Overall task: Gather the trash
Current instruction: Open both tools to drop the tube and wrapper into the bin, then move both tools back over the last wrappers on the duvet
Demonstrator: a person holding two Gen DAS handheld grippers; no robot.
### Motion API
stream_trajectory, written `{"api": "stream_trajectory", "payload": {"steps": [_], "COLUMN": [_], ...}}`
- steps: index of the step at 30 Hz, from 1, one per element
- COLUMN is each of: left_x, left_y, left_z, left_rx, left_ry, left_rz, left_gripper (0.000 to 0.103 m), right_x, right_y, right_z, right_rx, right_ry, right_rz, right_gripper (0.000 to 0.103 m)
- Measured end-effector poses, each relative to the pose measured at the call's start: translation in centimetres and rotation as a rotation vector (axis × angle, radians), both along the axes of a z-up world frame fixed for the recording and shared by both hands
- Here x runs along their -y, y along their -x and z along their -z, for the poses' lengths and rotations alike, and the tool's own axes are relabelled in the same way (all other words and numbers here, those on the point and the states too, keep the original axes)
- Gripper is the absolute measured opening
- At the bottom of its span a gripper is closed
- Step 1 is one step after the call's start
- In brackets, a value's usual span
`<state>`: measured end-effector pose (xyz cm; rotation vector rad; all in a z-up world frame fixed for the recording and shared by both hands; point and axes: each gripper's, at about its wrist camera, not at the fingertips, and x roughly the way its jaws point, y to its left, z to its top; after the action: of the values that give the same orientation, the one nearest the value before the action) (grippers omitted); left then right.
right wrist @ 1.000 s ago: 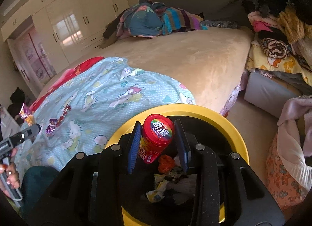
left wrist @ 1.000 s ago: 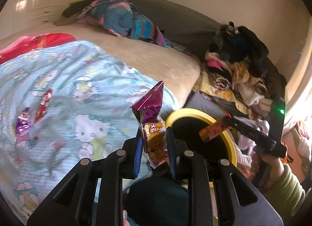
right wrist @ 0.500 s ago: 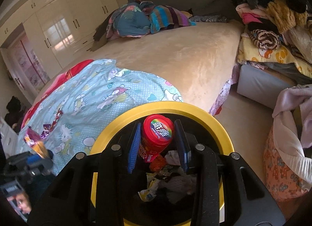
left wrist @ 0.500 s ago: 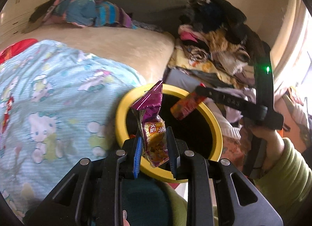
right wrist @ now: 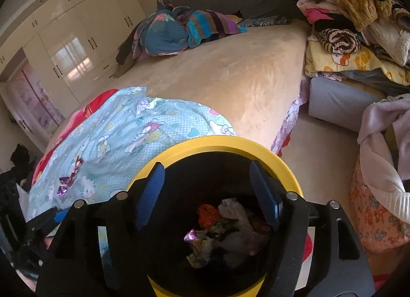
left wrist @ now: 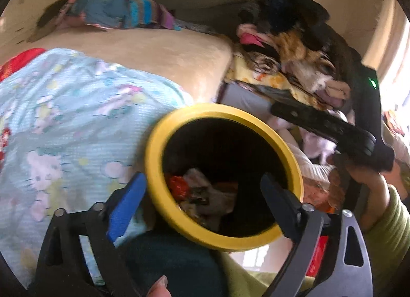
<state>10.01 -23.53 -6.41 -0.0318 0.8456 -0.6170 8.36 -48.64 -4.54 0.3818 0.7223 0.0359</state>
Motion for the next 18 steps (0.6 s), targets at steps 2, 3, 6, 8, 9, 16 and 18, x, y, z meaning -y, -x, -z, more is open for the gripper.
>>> {"api": "stream_trajectory", "payload": {"steps": [2, 3, 6, 8, 9, 16, 18], "left_x": [-1.2, -1.9, -4.4, -6.2, -7.0, -11.7, -12.9], "left_y": [-0.3, -0.4, -0.9, -1.1, -1.1, -0.6, -0.4], "left_z": [-0.5, -0.9, -1.8, -2.5, -2.9, -5.7, -6.3], "left_rx": [0.018, 0.034, 0.071, 0.085, 0.094, 0.185, 0.218], "left_ry": [0.003, -0.002, -0.009, 0.0, 0.008, 0.018, 0.001], "left_rz": [-0.043, -0.068, -0.148, -0.195, -0.216, -0.341, -0.377], "left_gripper": [0.093, 0.094, 0.094, 0.094, 0.094, 0.095, 0.095], "right_x": [-0.7, -1.2, -2.8, -4.1, -4.8, -9.7, -11.1], "right_y": [-0.1, -0.1, -0.2, -0.3, -0.4, -1.0, -1.2], "right_z": [-0.2, -0.3, -0.8, -1.3, -1.5, -3.1, -3.5], "right_rx": [0.007, 0.013, 0.03, 0.044, 0.049, 0.087, 0.097], "right_ry": [0.001, 0.005, 0.017, 0.021, 0.022, 0.037, 0.032], "right_rz": [-0.018, -0.028, -0.06, -0.088, -0.103, -0.193, -0.215], "right_gripper": [0.062, 0.062, 0.066, 0.067, 0.067, 0.074, 0.076]}}
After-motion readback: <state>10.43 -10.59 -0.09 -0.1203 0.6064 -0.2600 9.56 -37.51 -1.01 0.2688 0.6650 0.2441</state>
